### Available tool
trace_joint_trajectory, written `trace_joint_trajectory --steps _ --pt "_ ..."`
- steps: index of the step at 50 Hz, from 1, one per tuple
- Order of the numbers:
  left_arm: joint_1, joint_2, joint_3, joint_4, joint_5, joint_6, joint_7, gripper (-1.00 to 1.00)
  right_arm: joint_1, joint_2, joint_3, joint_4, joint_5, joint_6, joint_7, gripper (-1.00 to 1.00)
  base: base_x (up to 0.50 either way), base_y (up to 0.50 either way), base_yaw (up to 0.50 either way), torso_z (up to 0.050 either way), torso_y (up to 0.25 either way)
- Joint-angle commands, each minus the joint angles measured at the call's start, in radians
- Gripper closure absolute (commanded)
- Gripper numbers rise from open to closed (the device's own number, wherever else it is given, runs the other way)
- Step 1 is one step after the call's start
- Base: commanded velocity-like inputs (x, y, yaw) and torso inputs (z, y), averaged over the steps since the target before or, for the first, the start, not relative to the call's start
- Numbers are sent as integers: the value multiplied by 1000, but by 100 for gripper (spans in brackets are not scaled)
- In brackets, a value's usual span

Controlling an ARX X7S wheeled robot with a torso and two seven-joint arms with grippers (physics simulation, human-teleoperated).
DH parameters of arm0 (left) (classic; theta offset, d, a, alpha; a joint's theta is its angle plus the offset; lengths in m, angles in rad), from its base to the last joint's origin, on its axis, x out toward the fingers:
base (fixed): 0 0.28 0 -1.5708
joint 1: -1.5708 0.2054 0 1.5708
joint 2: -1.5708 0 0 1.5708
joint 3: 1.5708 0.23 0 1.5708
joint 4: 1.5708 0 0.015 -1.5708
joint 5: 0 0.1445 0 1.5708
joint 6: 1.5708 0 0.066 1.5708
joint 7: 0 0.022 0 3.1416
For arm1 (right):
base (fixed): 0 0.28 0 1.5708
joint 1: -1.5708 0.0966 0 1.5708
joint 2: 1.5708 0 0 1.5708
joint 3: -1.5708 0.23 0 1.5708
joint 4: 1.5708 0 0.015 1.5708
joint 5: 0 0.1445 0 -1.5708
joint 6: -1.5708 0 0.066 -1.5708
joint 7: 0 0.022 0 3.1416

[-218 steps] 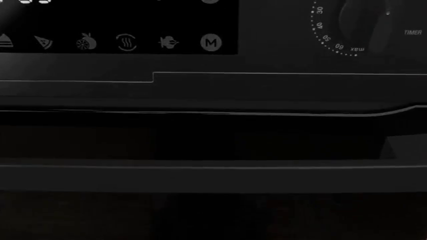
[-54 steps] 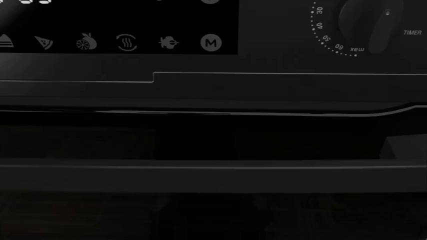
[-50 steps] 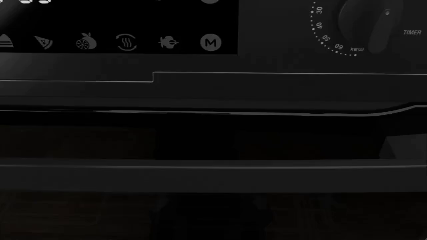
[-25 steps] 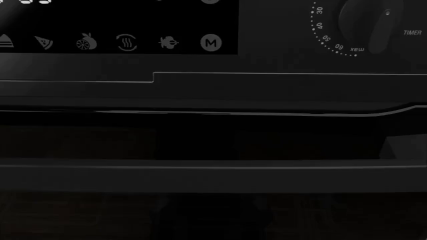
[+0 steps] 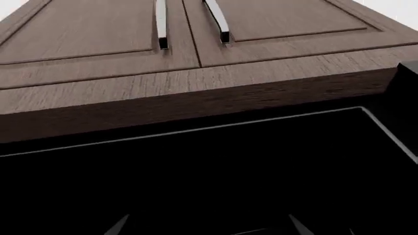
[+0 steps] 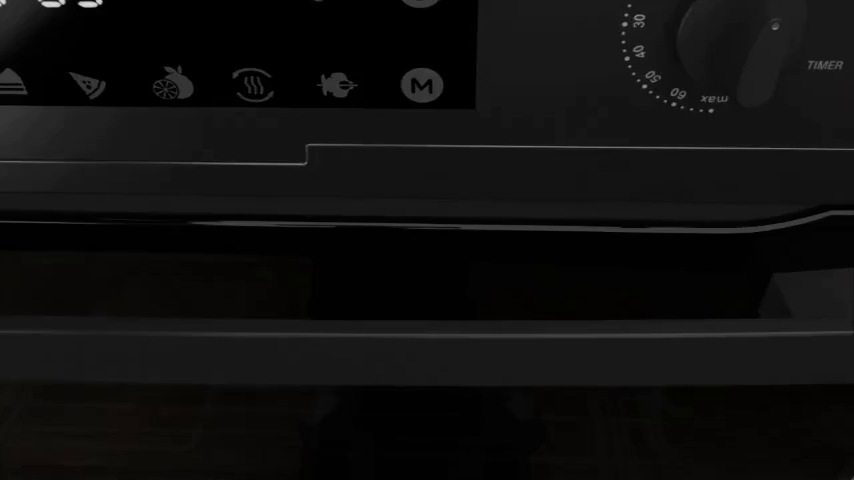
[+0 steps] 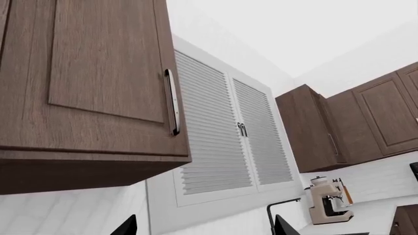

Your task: Pick the onion from the counter and place it in the microwave.

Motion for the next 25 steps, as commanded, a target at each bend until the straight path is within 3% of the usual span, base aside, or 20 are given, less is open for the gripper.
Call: trace_joint_trajectory --steps 1,14,25 --pt "-19 22 -25 -26 14 101 -1 -100 9 -21 30 17 -13 -7 -31 -100 0 0 0 0 0" --pt "-19 22 -17 6 -7 191 -4 -100 2 -33 39 16 -4 -16 -39 -100 0 0 0 0 0" --pt "-19 22 -15 57 -9 183 0 -100 3 -31 39 13 -5 -15 -38 -100 0 0 0 0 0"
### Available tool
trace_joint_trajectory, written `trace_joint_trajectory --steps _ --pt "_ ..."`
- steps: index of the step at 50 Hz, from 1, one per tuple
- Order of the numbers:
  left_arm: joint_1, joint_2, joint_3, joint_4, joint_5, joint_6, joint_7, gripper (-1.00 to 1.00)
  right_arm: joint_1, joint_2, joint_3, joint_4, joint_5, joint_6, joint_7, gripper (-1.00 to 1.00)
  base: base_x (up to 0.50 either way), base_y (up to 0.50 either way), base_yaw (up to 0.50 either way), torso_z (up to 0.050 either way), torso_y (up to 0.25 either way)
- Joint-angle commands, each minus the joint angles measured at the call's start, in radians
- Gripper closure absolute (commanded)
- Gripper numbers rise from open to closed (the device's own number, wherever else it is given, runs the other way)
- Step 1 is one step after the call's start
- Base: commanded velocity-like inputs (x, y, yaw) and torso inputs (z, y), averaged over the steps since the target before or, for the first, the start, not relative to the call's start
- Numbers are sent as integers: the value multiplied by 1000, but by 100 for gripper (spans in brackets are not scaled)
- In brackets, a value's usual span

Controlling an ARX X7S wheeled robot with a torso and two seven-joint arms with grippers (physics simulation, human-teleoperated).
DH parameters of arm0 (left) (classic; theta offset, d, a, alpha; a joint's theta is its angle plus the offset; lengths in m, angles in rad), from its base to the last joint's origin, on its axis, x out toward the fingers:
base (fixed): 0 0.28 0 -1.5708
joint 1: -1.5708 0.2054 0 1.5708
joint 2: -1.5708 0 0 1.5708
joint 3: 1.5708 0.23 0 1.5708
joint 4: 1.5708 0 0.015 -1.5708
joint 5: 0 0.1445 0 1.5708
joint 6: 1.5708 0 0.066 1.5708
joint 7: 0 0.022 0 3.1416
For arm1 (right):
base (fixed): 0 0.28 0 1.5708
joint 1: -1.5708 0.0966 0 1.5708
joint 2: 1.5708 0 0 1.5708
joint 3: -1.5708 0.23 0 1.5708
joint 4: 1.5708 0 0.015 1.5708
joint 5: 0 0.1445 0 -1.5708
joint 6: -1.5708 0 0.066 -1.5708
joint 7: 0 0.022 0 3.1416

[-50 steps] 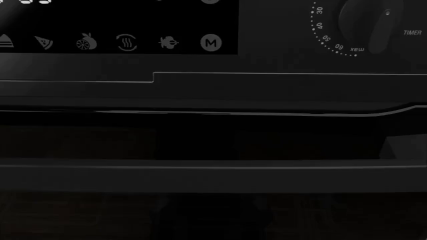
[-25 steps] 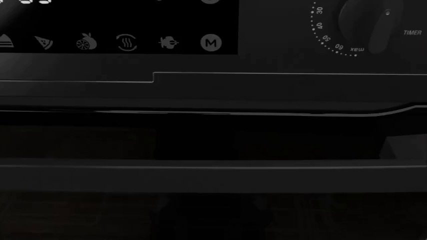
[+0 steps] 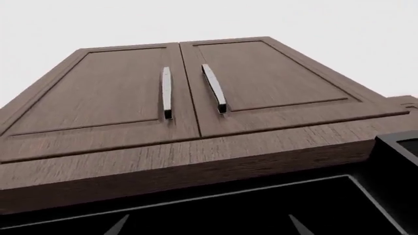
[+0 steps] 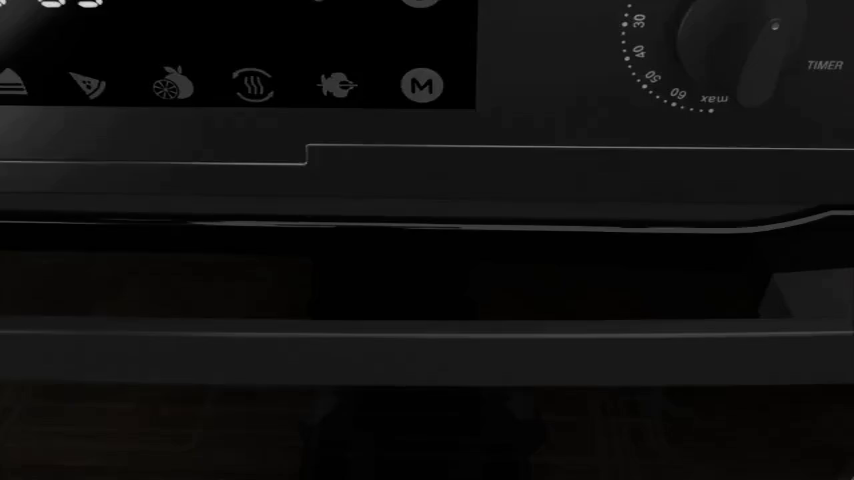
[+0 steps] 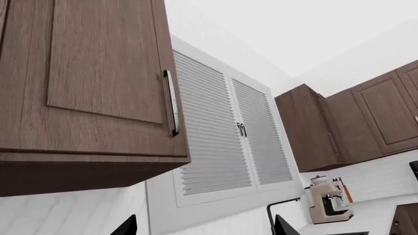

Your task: Pick the onion from the counter and place it in the microwave.

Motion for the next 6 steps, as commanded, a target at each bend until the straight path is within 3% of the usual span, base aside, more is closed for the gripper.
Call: trace_joint_trajectory --steps 1,6 --pt "-19 22 -25 11 8 31 16 -100 11 -17 25 13 -16 -1 -26 -100 0 0 0 0 0" --pt "-19 22 -24 48 8 29 18 -100 10 -14 29 10 -12 1 -23 -100 0 0 0 0 0"
